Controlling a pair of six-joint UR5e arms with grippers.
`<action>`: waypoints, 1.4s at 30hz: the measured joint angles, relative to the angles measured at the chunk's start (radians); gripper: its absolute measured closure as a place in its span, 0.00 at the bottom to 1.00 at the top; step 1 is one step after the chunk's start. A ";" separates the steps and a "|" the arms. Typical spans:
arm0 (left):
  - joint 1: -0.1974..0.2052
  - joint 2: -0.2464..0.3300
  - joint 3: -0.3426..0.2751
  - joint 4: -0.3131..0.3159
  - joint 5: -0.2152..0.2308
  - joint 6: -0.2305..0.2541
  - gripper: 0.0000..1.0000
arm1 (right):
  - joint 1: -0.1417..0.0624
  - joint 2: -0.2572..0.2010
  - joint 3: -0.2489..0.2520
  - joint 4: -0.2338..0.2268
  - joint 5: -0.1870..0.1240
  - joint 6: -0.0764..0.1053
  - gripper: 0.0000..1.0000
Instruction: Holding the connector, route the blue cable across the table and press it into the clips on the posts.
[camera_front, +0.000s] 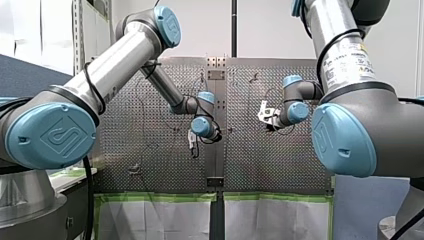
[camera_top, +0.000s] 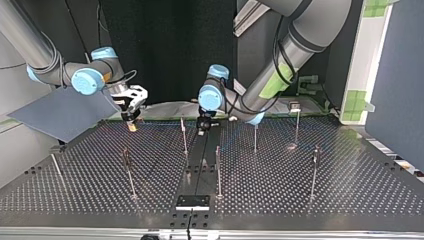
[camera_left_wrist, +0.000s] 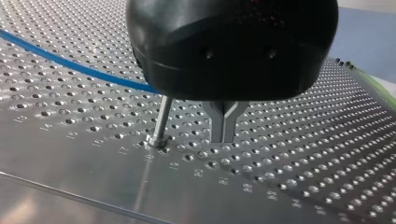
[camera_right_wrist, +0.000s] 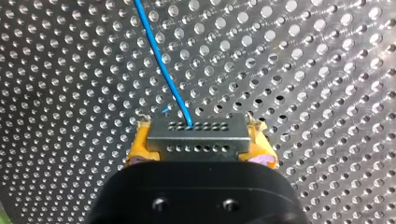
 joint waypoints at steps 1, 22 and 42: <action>-0.001 -0.001 0.009 -0.005 -0.001 0.001 0.82 | -0.002 0.000 0.000 -0.002 -0.001 0.000 1.00; -0.055 0.038 0.025 -0.167 -0.074 0.044 0.00 | -0.019 0.002 -0.007 0.004 -0.031 0.001 1.00; -0.105 0.180 -0.148 -0.123 -0.080 0.042 0.00 | -0.018 0.002 -0.007 0.008 -0.031 -0.002 1.00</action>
